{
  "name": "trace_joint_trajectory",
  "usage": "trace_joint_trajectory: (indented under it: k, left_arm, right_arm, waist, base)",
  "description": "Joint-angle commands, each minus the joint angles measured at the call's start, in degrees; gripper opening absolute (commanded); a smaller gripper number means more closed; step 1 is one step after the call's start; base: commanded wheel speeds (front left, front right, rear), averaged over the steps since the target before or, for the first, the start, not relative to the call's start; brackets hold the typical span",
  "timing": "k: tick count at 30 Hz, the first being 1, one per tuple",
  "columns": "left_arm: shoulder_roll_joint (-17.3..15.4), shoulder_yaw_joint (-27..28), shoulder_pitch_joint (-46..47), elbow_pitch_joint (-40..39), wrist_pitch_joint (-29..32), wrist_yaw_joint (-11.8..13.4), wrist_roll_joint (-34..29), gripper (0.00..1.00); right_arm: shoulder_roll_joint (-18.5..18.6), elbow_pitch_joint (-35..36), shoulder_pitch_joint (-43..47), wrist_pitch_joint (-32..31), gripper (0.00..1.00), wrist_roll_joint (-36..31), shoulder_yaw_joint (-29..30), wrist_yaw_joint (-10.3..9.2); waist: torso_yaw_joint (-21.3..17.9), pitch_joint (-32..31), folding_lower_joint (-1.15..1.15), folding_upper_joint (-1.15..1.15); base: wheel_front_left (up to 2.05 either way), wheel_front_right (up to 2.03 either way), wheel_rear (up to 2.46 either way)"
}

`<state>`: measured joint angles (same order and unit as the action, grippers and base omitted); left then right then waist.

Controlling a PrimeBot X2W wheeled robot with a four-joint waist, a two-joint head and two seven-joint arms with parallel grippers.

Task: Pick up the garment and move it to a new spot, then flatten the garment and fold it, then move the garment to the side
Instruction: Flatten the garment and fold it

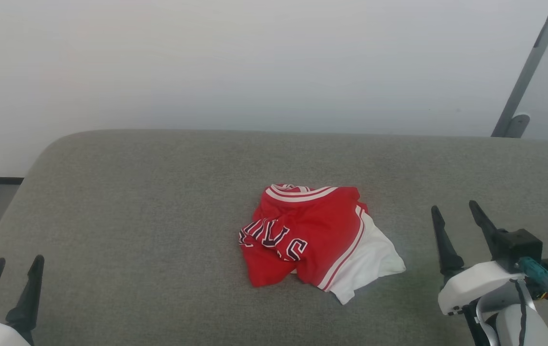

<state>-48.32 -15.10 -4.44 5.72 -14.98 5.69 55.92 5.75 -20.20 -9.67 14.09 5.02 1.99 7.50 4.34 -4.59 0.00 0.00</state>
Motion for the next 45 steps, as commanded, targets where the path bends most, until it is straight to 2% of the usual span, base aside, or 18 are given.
trace_joint_trajectory:
  k: [1, 9, 21, 28, 32, 33, 34, 45]
  left_arm:
    - [0.1, 0.4, -0.2, 0.1, -0.2, -0.4, -0.6, 1.00]
    - [1.2, 0.2, 0.9, 0.7, -0.2, -1.8, -1.7, 1.00]
    - [4.2, -1.2, 4.9, 1.2, -0.2, -3.1, -3.9, 1.00]
    - [6.8, -2.6, 8.5, 3.0, -0.2, -4.5, -5.3, 1.00]
    - [7.5, -2.9, 9.6, 3.7, -0.2, -4.7, -5.7, 1.00]
    - [7.7, -3.0, 9.8, 3.9, -0.2, -4.8, -5.8, 1.00]
    - [8.1, -3.2, 10.2, 4.3, -0.2, -4.9, -6.1, 1.00]
    - [7.9, -2.0, 9.8, 4.5, -0.2, -4.2, -6.0, 1.00]
  right_arm:
    - [0.3, 0.0, 0.3, -0.5, 1.00, 0.6, -0.2, -0.02]
    - [1.9, -2.2, -0.6, -8.7, 1.00, 4.7, -2.0, -0.02]
    - [6.7, -8.5, -5.0, -27.9, 1.00, 10.5, -5.7, -0.02]
    - [7.6, -12.7, -7.7, -38.4, 1.00, 12.6, -7.9, -0.02]
    - [8.1, -14.1, -8.1, -42.1, 1.00, 12.7, -9.4, -0.02]
    - [8.4, -14.2, -8.3, -42.9, 0.47, 12.4, -10.2, -0.02]
    - [8.9, -13.9, -8.9, -43.5, 0.00, 12.5, -11.0, -0.02]
    - [12.9, -7.9, -11.7, -46.8, 0.00, 14.1, -12.0, -0.06]
  waist:
    - [0.2, 0.1, 0.00, 0.00]
    - [2.7, 1.0, 0.00, 0.00]
    - [7.4, 6.3, 0.00, 0.00]
    - [9.5, 8.8, 0.00, 0.00]
    - [9.9, 9.4, 0.00, 0.00]
    - [10.1, 9.6, 0.00, 0.00]
    - [10.1, 9.9, 0.00, 0.00]
    - [7.3, 9.8, 0.00, 0.00]
  base:
    - [0.00, 0.00, 0.00]
    - [0.00, 0.00, 0.00]
    - [0.00, 0.00, 0.00]
    - [0.00, 0.00, 0.00]
    - [0.00, 0.00, 0.00]
    - [0.00, 0.00, 0.00]
    - [0.00, 0.00, 0.00]
    - [0.00, 0.00, 0.00]
